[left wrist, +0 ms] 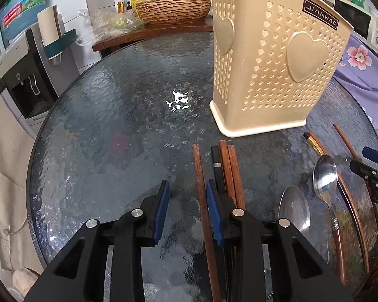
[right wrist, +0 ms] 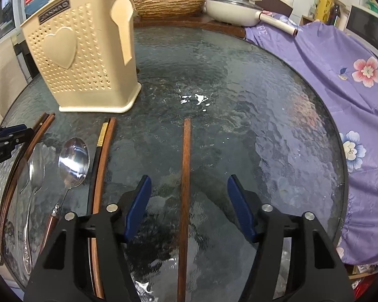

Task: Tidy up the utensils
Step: 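Move the right gripper to a brown chopstick while the left gripper approaches another chopstick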

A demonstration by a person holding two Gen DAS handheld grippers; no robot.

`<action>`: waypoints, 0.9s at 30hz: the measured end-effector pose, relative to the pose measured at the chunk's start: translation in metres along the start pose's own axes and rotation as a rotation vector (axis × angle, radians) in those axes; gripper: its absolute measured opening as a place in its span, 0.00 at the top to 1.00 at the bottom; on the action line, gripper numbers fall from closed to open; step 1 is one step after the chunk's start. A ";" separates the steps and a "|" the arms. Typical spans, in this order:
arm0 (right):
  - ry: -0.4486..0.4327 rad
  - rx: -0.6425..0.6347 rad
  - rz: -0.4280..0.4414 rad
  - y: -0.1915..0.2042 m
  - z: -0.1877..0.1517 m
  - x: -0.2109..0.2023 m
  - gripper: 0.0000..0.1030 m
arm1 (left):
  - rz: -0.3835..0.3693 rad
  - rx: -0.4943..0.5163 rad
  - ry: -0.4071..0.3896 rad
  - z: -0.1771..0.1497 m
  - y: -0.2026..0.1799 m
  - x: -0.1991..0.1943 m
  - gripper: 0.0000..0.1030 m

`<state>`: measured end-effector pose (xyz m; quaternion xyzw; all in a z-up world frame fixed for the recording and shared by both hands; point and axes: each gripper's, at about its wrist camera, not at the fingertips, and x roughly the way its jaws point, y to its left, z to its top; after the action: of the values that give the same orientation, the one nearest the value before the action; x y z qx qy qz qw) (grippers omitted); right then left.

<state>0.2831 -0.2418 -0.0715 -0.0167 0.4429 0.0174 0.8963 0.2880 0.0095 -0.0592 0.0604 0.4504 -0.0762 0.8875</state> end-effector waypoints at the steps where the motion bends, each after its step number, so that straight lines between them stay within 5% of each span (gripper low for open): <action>1: 0.002 0.004 0.004 0.000 0.002 0.002 0.44 | 0.000 0.000 0.000 0.001 0.000 0.000 0.71; 13: 0.044 0.022 0.033 -0.001 0.032 0.021 0.57 | -0.006 -0.006 0.017 0.011 0.001 0.008 0.72; 27: 0.033 0.040 0.018 0.002 0.037 0.026 0.73 | 0.002 0.003 -0.008 0.008 -0.010 0.007 0.87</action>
<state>0.3282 -0.2376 -0.0695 0.0048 0.4578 0.0165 0.8889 0.2964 -0.0022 -0.0611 0.0619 0.4467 -0.0762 0.8893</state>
